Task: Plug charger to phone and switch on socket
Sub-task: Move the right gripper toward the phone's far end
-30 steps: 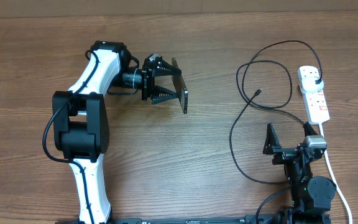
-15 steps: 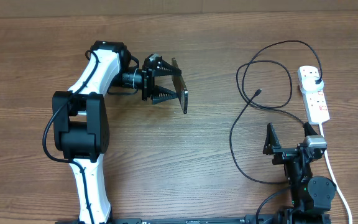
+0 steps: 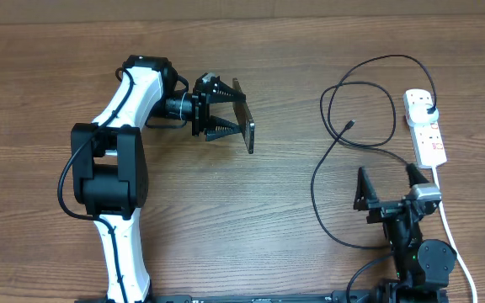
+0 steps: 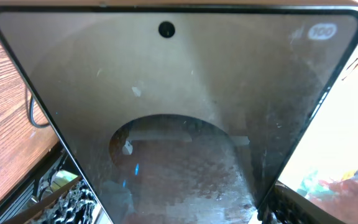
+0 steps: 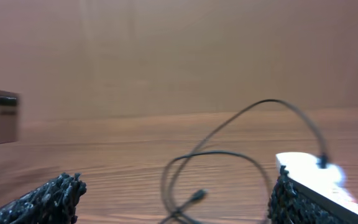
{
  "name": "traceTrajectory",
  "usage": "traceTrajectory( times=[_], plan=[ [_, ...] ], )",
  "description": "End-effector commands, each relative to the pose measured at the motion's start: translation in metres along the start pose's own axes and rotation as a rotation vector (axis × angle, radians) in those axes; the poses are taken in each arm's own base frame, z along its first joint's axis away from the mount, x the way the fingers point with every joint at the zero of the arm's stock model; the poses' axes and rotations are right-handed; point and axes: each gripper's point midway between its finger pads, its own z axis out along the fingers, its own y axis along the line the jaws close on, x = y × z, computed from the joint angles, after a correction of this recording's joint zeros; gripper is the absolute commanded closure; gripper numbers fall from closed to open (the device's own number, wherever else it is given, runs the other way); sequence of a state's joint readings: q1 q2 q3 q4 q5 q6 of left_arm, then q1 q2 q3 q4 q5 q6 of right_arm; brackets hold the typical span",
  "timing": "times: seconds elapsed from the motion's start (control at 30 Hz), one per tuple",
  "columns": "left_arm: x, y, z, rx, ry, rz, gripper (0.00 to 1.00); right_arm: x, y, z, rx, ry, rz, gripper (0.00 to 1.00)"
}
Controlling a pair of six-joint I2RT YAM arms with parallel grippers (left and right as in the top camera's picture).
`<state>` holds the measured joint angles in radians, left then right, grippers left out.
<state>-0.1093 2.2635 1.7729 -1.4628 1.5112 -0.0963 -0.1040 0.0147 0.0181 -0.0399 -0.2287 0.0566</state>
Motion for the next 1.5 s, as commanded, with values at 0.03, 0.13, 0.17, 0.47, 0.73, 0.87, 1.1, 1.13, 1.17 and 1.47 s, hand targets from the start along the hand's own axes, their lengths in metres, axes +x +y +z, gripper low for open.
traceTrajectory(
  times=[0.03,0.13,0.17,0.47,0.73,0.87,1.1,1.13,1.17,1.47],
  plan=[
    [-0.001,-0.016,-0.003,0.053,-0.003,0.053,0.43,0.012,0.046,-0.007,-0.263,0.091,0.331,0.00],
    [-0.001,-0.016,-0.003,0.052,-0.003,0.053,0.43,0.013,0.059,-0.011,-0.333,0.137,0.456,0.00],
    [-0.001,-0.016,-0.003,0.052,-0.003,0.053,0.43,0.013,0.059,-0.011,-0.332,0.138,0.465,0.00],
    [-0.001,-0.016,-0.003,0.052,-0.003,0.053,0.43,-0.004,0.064,-0.013,-0.363,0.094,0.457,0.00],
    [-0.001,-0.016,-0.003,0.052,-0.003,0.053,0.43,-0.047,0.075,-0.018,-0.402,0.071,0.353,0.00],
    [-0.001,-0.016,-0.003,0.052,-0.003,0.054,0.43,-0.064,0.075,-0.010,-0.383,0.124,0.301,0.00],
    [-0.001,-0.016,-0.003,0.052,-0.003,0.054,0.43,-0.093,0.075,0.016,-0.349,0.297,0.361,0.01],
    [-0.001,-0.016,-0.003,0.052,-0.003,0.054,0.43,-0.096,0.077,0.020,-0.350,0.328,0.364,0.00],
    [-0.001,-0.016,-0.003,0.052,-0.002,0.054,0.43,-0.099,0.080,0.023,-0.362,0.353,0.353,0.00],
    [-0.001,-0.016,-0.004,0.053,-0.003,0.054,0.43,-0.084,0.152,0.042,-0.488,0.524,0.218,0.00]
  ],
)
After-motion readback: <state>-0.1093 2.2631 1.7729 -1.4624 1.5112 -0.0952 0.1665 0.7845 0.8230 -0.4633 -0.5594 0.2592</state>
